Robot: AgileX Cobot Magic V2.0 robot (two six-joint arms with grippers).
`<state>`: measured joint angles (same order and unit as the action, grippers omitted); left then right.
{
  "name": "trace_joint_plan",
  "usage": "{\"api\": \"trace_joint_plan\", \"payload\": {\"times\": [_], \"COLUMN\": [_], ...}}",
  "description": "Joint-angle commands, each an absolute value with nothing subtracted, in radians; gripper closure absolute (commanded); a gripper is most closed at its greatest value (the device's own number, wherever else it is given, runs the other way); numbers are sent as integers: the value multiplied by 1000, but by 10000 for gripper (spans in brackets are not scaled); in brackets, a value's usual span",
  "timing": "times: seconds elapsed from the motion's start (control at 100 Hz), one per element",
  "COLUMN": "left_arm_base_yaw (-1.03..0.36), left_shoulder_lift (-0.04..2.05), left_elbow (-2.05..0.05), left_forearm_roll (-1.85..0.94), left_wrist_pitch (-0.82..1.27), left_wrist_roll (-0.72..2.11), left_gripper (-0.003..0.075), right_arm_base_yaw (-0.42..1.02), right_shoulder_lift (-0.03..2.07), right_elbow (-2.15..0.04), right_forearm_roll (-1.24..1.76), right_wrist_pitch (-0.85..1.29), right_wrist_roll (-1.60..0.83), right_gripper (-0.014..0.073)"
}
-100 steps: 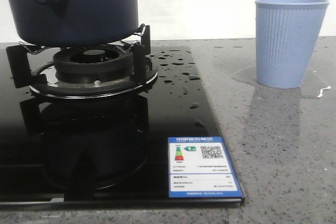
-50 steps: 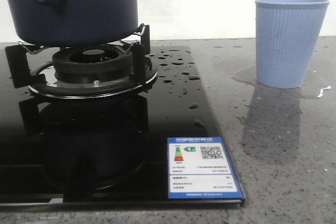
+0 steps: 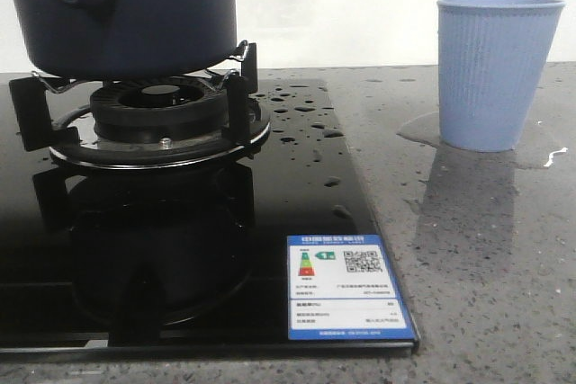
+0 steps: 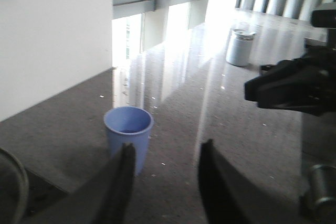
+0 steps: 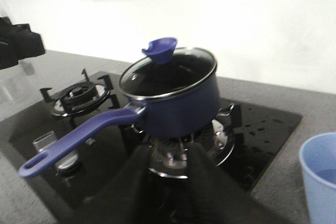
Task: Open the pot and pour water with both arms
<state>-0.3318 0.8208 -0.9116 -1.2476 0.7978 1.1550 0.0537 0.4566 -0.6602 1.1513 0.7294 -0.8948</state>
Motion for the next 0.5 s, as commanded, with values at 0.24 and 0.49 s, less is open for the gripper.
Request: {"api": "trace_joint_plan", "payload": {"times": [0.24,0.49], "left_arm_base_yaw": [-341,-315], "left_shoulder_lift": [937,1067], "left_elbow": [-957,-978], "left_forearm_roll": [-1216,-1391], "left_wrist_pitch": [438,420], "left_wrist_roll": [1195,1439], "left_gripper": [164,230], "right_arm_base_yaw": [54,54], "right_shoulder_lift": [471,471], "right_elbow": [-692,-690], "right_forearm_roll": [1204,1196], "right_wrist_pitch": [582,578], "right_wrist_roll": [-918,-918], "right_gripper": [-30,-30]}}
